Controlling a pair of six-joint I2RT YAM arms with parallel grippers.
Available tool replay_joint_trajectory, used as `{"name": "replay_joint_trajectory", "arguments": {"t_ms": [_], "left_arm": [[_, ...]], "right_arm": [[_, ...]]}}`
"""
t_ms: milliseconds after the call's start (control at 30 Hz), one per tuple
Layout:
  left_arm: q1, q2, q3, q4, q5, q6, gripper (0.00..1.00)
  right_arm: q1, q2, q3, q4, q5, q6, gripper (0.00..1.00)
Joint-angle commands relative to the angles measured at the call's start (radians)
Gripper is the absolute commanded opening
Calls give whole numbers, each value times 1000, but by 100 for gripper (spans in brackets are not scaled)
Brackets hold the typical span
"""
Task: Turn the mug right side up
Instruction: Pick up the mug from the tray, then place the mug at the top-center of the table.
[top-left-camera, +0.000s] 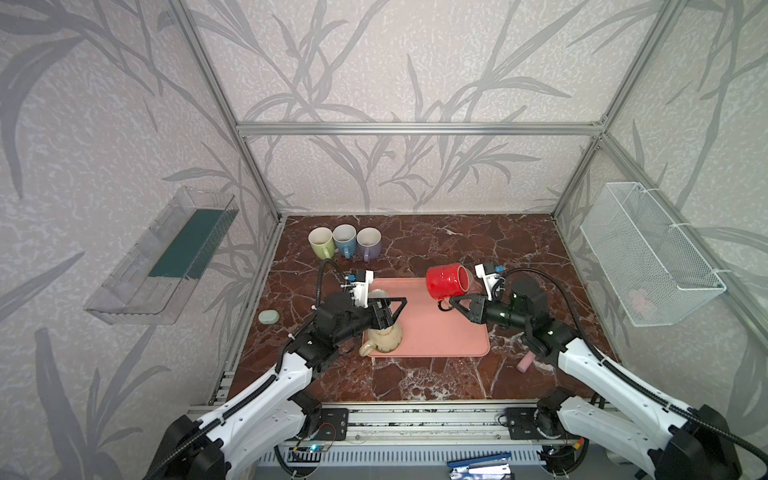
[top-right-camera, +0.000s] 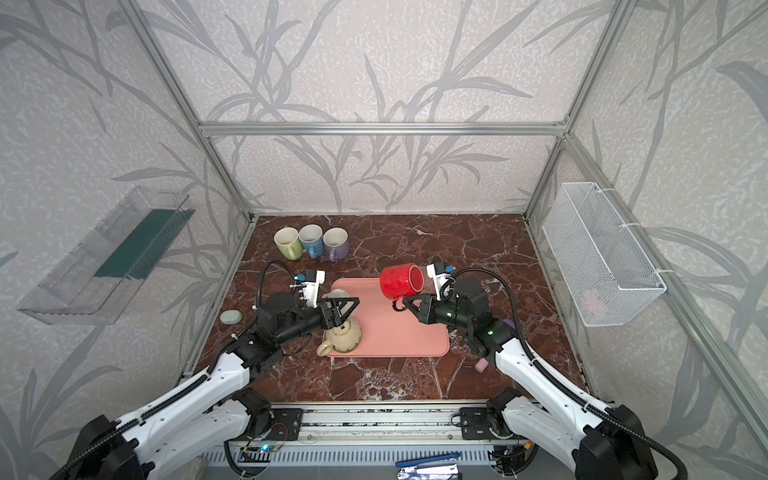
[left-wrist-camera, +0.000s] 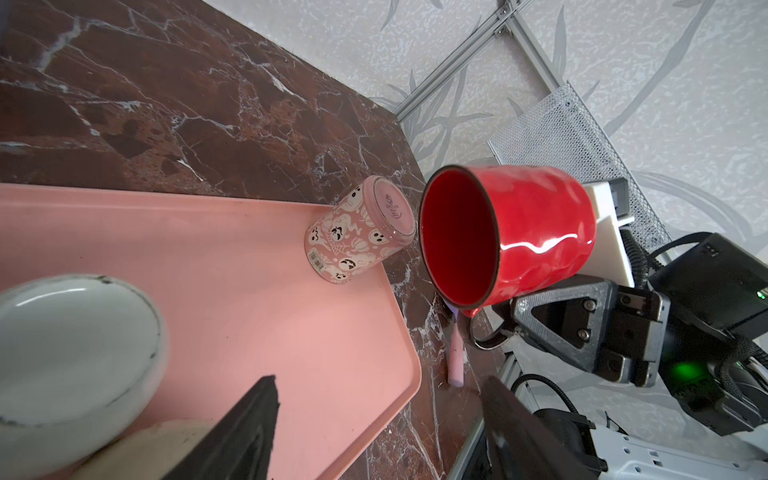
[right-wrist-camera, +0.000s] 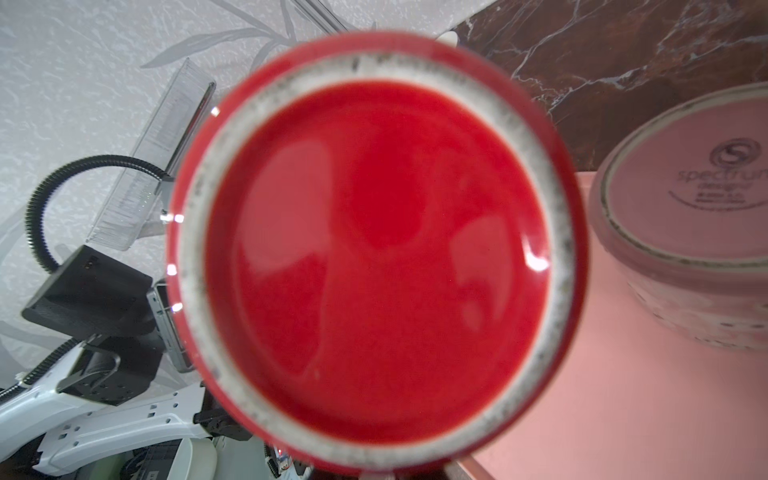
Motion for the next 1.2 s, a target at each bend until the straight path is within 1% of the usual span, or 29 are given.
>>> {"name": "replay_joint_trajectory", "arguments": {"t_ms": [0,133,300,400,567,933,1167], "left_arm": [[-1,33,-4,175,58,-45,75],[-2,67,5,250,86,-54,75],[-3,117,21,350,126,-81,67],[-4,147,35,398,145,-92,65],[-7,183,64,442,161,-102,65],[-7,253,139,530,183,-124,64],[-7,290,162,563,186,-133,56]], "right_arm": [[-15,31,69,252,-110,49,0],[-25,101,77,408,-169,128,0],[-26,186,94,577,-222,216,0],[-27,215,106,647,-240,240,0],[-28,244,124,707,-277,267,0],[-26,301,174,758,-327,300,0],[-25,342,175,833,-358,335,0]]}}
